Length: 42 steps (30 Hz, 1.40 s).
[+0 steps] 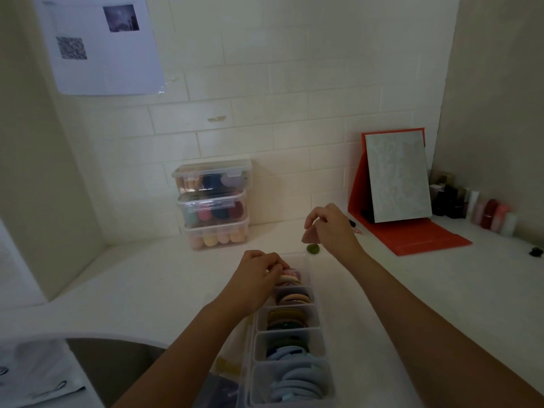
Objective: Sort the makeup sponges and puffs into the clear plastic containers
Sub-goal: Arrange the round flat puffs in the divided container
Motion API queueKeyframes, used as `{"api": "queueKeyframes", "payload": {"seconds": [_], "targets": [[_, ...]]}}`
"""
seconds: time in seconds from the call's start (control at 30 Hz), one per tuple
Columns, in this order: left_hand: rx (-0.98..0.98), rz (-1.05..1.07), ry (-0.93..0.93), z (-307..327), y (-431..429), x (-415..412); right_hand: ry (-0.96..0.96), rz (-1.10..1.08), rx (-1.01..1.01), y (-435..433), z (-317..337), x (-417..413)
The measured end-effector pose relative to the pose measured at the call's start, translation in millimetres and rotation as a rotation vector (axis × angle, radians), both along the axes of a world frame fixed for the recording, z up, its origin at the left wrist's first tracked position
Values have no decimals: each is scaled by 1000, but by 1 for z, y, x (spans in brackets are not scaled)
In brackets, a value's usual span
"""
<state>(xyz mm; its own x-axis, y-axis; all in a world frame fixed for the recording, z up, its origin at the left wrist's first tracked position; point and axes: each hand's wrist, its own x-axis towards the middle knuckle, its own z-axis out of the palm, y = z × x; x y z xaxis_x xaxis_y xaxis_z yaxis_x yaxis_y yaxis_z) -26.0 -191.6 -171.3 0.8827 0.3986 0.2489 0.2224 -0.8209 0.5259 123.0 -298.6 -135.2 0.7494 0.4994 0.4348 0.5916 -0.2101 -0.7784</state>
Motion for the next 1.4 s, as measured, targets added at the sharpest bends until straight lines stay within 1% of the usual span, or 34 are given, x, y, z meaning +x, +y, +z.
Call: {"api": "queueKeyframes", "payload": {"seconds": [0.1,0.2,0.3,0.47,0.57,0.67,0.73,0.83,1.0,1.17,1.3,1.4], "targets": [[5,-3,-5,1,-1,-1,115,137,115,0,12,-6],[17,0,-11,3,-2,-2,183,269,111,2,19,-18],[30,5,-8,4,-5,-2,149,310,17,8,19,-30],[37,11,-10,6,-7,-1,164,403,-118,11,16,-32],[49,5,-15,6,-5,-2,141,469,-271,4,26,-29],[28,2,-24,4,-3,-1,67,539,-416,-8,38,-22],[20,10,-32,2,-2,0,18,517,-444,-13,40,-17],[26,12,-39,1,-1,-1,-47,425,-429,-13,40,-14],[19,40,-49,1,-3,-1,-167,396,-434,-8,42,-21],[23,56,-61,3,-6,-2,-204,365,-519,-6,40,-23],[39,74,-105,7,-10,-2,-196,336,-559,-4,36,-25],[56,84,-105,8,-10,-3,-202,326,-599,-2,33,-26]]}}
